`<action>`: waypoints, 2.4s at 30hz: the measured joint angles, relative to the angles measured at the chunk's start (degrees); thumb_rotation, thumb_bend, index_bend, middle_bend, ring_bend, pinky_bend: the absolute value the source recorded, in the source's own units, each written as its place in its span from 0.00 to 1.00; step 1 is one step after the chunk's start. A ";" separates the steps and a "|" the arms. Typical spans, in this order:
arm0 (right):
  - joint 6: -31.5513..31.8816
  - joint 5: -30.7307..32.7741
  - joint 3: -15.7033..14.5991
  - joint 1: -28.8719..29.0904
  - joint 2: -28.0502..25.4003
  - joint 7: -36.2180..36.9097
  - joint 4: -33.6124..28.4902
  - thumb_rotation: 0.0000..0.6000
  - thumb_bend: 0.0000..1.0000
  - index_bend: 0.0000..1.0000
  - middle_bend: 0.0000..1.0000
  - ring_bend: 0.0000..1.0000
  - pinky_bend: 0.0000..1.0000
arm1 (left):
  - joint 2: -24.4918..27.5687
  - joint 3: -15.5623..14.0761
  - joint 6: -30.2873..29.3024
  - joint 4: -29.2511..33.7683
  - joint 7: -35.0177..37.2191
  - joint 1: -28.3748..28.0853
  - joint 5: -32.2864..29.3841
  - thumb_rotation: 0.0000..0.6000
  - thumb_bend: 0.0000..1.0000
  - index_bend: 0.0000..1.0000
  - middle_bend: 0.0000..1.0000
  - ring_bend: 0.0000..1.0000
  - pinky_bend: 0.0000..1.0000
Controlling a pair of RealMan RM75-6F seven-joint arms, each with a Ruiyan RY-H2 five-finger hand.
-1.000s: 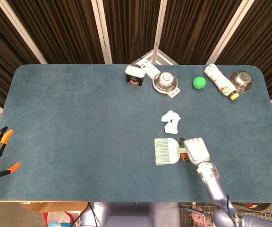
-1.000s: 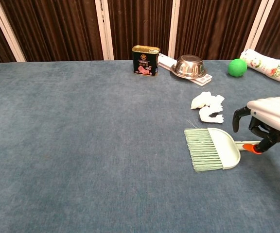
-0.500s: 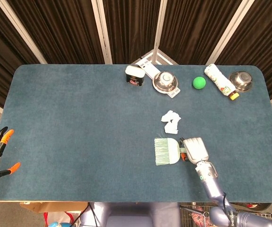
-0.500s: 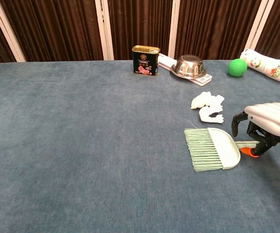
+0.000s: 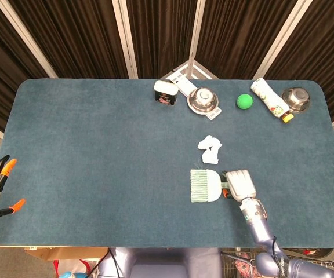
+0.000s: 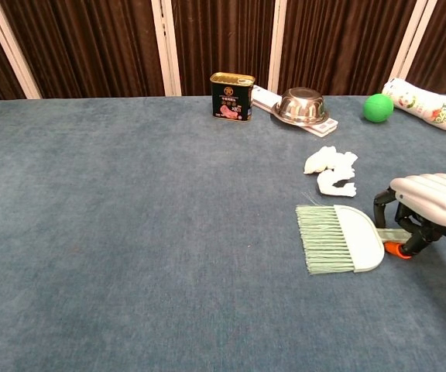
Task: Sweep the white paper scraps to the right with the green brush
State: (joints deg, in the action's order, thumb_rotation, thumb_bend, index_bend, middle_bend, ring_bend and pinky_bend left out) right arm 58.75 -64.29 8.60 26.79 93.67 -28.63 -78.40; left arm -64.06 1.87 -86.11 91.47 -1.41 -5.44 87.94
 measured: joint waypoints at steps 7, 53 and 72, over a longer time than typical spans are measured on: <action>0.51 -0.63 -0.31 0.05 -0.38 0.65 -0.43 1.00 0.58 0.78 0.90 0.92 0.85 | 0.01 -0.04 -0.01 -0.01 0.09 0.00 0.06 1.00 0.00 0.00 0.00 0.00 0.00; -4.70 16.68 7.06 18.94 -5.37 -22.56 0.71 1.00 0.61 0.83 0.90 0.92 0.85 | 1.74 0.15 2.96 1.55 3.30 -0.65 -2.38 1.00 0.00 0.00 0.00 0.00 0.00; 0.97 19.16 3.81 18.03 -17.88 -31.09 6.37 1.00 0.61 0.85 0.90 0.92 0.85 | 1.68 -0.07 2.61 2.25 2.51 -0.70 -1.55 1.00 0.00 0.00 0.00 0.00 0.00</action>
State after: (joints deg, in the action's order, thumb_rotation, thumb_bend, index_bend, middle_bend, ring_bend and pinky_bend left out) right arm 59.72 -45.13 12.42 44.83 75.79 -59.72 -72.03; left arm -62.39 1.80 -83.50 93.73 1.10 -6.14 86.39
